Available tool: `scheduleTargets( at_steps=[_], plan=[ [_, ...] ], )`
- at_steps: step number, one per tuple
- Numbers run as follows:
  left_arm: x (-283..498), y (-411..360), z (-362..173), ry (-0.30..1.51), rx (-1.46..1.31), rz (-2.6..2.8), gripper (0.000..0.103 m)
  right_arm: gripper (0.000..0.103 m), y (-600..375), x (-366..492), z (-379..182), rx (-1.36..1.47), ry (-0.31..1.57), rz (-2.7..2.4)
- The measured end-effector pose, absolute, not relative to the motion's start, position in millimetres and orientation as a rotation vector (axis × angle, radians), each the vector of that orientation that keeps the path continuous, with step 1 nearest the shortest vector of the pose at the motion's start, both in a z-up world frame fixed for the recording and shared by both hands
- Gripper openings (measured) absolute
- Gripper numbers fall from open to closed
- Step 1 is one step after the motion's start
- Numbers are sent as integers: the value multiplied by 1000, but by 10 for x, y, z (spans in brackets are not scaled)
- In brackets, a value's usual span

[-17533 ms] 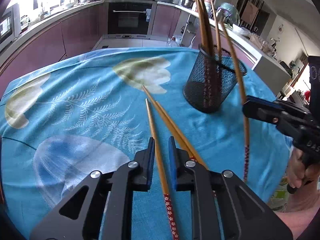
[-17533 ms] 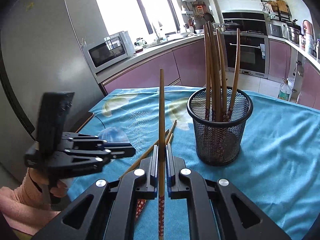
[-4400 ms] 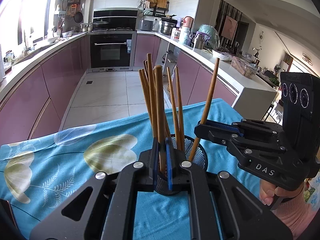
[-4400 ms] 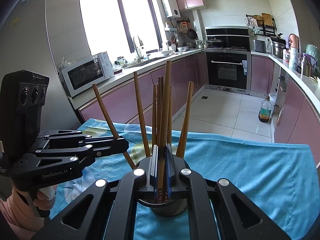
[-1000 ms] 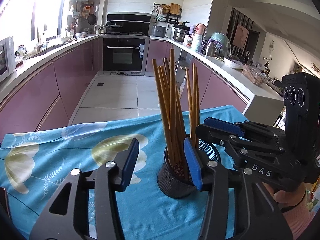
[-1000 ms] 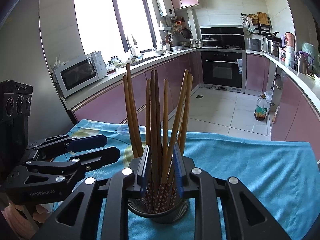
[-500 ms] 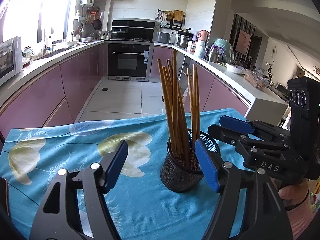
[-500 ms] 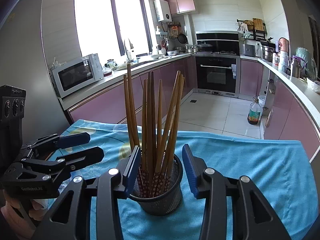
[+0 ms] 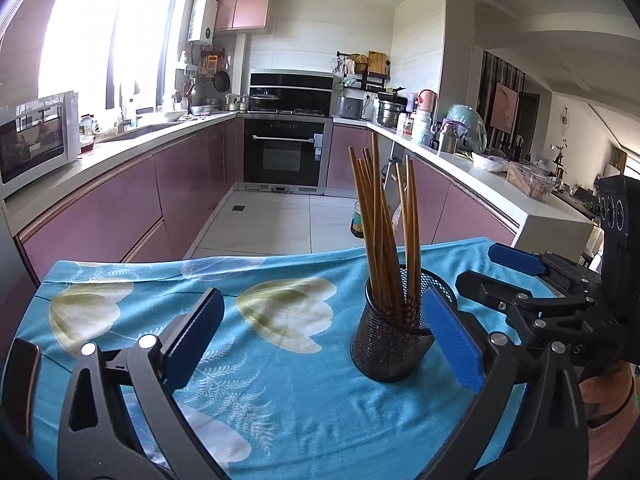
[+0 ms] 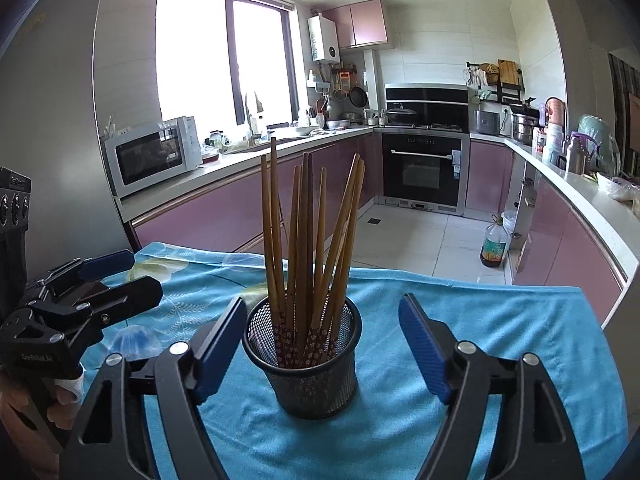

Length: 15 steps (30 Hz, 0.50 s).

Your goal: Organize utensils

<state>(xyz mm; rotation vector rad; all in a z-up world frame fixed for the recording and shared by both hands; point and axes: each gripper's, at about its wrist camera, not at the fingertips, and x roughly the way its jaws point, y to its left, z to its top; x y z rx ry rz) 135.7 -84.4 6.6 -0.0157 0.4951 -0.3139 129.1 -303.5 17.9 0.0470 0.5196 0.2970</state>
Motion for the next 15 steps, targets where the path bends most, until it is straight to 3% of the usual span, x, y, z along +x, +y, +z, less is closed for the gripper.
scheduleTargets(
  at_steps=[6,15],
  plan=[
    [1190,-753,64,447,-13,-263,97,97,-2988,1132,200,29,463,276],
    [943,-569,25,393,-41,-241,97,97,-2858,907,132,22,414,217]
  ],
)
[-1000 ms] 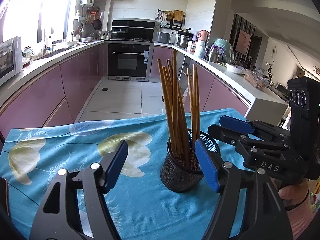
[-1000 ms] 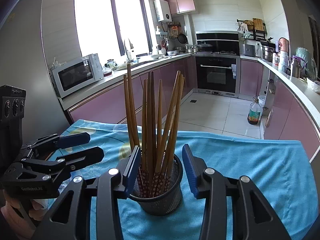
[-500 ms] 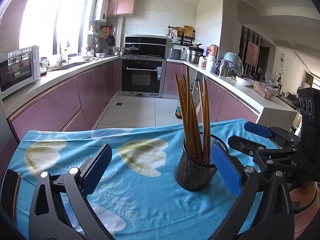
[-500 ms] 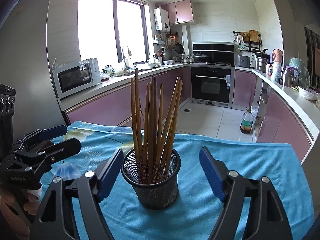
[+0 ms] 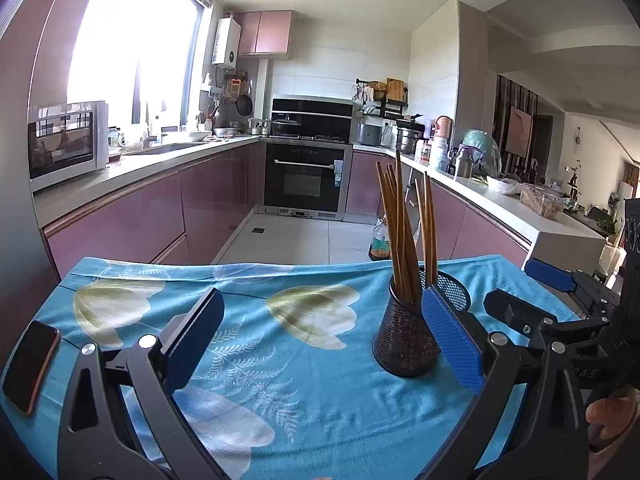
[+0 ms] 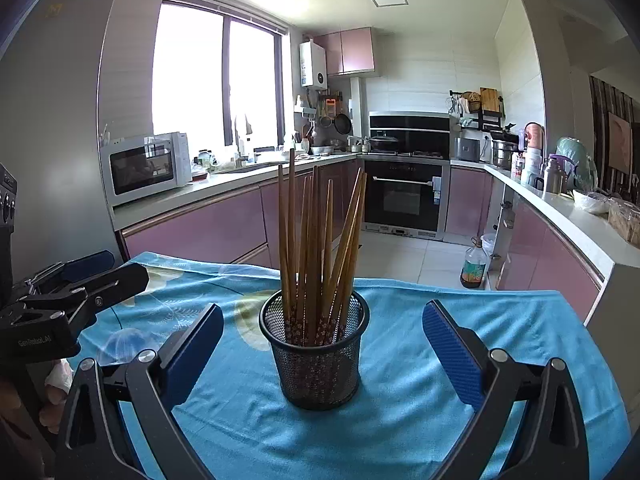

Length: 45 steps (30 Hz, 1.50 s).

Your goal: Organize utensils

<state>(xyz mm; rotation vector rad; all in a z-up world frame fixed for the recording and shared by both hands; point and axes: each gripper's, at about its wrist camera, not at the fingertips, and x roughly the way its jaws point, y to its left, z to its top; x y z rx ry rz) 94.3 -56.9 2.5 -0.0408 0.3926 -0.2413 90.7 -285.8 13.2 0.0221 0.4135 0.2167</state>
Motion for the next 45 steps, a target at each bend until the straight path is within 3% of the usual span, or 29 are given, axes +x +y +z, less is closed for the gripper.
scheduleTargets(
  at_steps=[16,45],
  plan=[
    [579,-430,-26,275,-43,-175,97,97,-2718,473,141,15,247,157],
    [458,-404,-86,229,-48,-125,97,97,-2732,353,174,37,200,124]
  ],
)
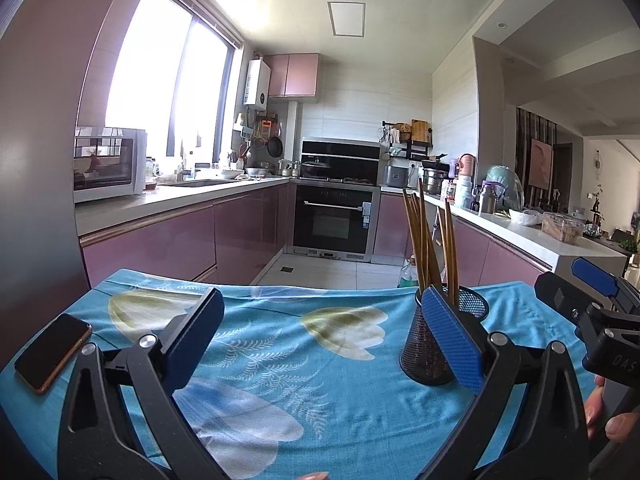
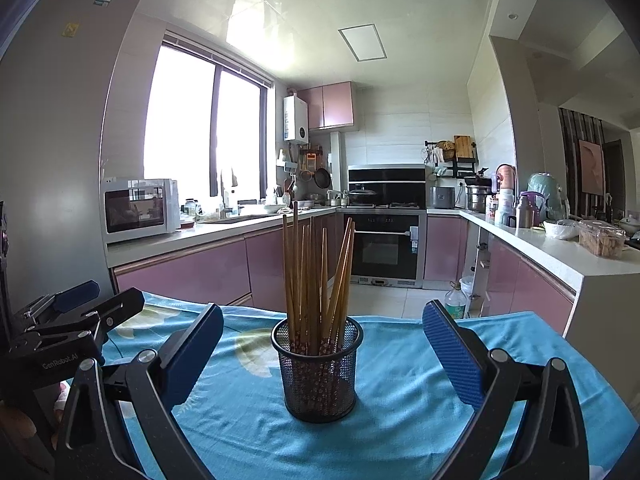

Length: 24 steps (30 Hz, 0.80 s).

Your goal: Organize utensils

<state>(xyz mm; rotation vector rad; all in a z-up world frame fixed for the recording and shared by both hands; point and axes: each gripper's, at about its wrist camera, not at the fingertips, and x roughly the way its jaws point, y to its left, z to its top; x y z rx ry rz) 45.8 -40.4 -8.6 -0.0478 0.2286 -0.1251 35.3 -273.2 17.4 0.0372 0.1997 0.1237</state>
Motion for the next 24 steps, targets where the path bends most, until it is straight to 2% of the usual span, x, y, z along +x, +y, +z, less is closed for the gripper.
scheduleTargets(
  at_steps=[24],
  plan=[
    [467,-424,-72,209,-47,-123,97,97,-2687,360,186,31,196,125]
  ],
)
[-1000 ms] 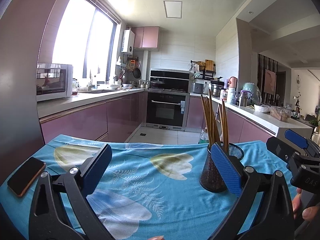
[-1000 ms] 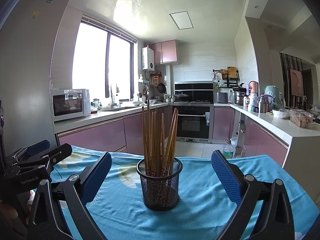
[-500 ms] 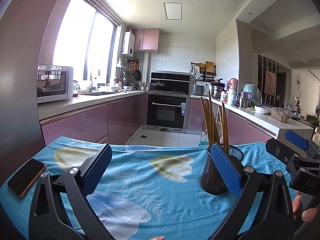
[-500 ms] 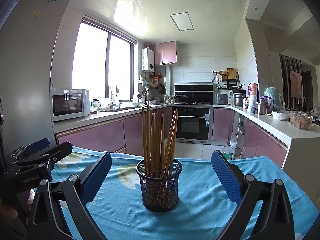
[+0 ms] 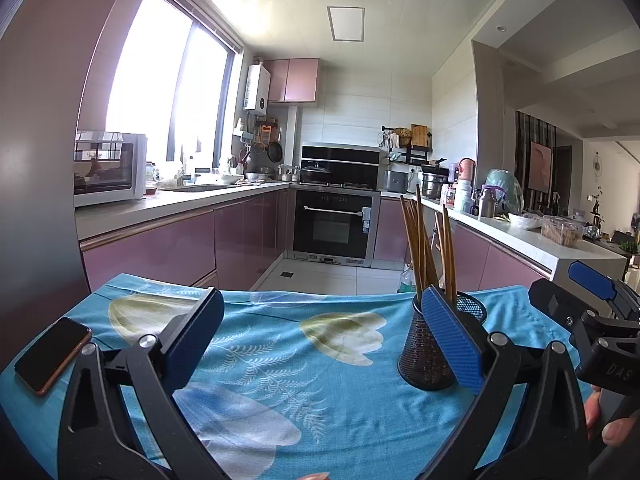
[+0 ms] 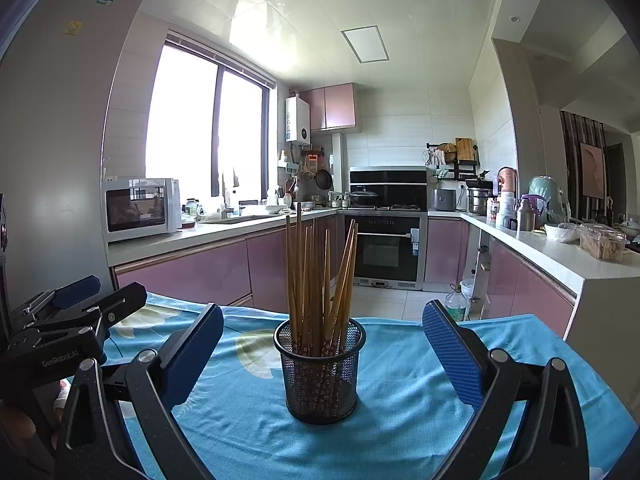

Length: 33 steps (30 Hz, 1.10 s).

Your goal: Organize utensils

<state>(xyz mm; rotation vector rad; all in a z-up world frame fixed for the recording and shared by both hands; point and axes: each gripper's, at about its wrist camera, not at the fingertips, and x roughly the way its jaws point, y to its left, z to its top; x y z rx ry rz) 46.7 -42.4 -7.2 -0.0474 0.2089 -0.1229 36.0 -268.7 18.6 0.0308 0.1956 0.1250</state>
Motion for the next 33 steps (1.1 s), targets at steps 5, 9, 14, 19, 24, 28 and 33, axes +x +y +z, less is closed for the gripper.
scheduleTargets(
  at_steps=[5,9,14,19,24,28,33],
  plan=[
    [472,-425,-73,209,-48,-122,97,97,-2688,360,187,32,194,127],
    [472,-424,-73,208,-47,-123,97,97,-2695,364,185,33,192,124],
    [463,-430,-71,206,-48,-121,97,97,-2696,367,187,34,188,125],
    [468,-438,-70,206,-46,-121,97,97,-2705,375,180,35,187,126],
    [470,-455,-66,205,-44,-121,97,97,-2711,370,178,36,185,126],
    [468,-461,-67,206,-43,-123,97,97,-2716,374,176,36,185,127],
    [470,-463,-67,206,-43,-124,97,97,-2717,373,176,37,186,128]
  ],
)
